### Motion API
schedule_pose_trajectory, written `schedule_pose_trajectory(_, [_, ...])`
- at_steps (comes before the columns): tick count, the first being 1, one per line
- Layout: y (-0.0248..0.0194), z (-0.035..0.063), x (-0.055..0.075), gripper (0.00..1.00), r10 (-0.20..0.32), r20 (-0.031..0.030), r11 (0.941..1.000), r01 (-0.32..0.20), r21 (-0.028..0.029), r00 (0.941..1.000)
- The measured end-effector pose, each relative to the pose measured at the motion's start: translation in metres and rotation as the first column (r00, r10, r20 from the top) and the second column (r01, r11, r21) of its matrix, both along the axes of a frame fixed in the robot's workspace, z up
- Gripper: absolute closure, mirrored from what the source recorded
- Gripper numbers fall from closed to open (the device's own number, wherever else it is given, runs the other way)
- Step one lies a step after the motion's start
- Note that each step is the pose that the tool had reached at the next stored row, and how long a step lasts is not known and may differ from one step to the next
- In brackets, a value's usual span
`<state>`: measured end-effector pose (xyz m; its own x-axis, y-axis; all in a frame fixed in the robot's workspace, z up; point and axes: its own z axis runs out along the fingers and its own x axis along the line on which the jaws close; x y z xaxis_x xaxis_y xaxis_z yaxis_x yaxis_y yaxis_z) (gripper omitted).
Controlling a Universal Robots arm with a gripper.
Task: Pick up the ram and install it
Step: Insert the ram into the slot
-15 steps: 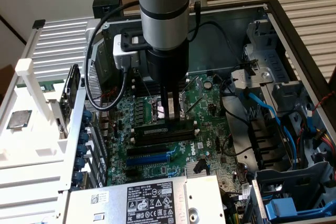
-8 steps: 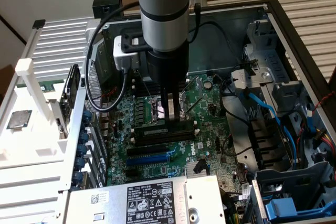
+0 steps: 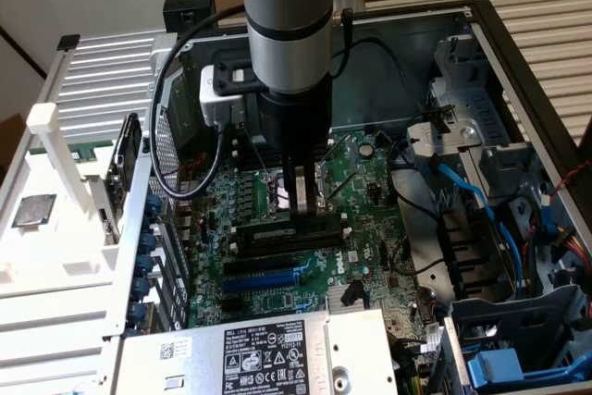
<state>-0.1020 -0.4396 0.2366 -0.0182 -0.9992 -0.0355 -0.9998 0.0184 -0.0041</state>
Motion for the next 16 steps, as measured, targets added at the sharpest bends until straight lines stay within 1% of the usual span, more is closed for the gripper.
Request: schedule_pose_trajectory(16, [-0.0001, -0.0006, 0.0, 0.88, 0.0, 0.0001, 1.0, 0.0, 0.0001, 1.0])
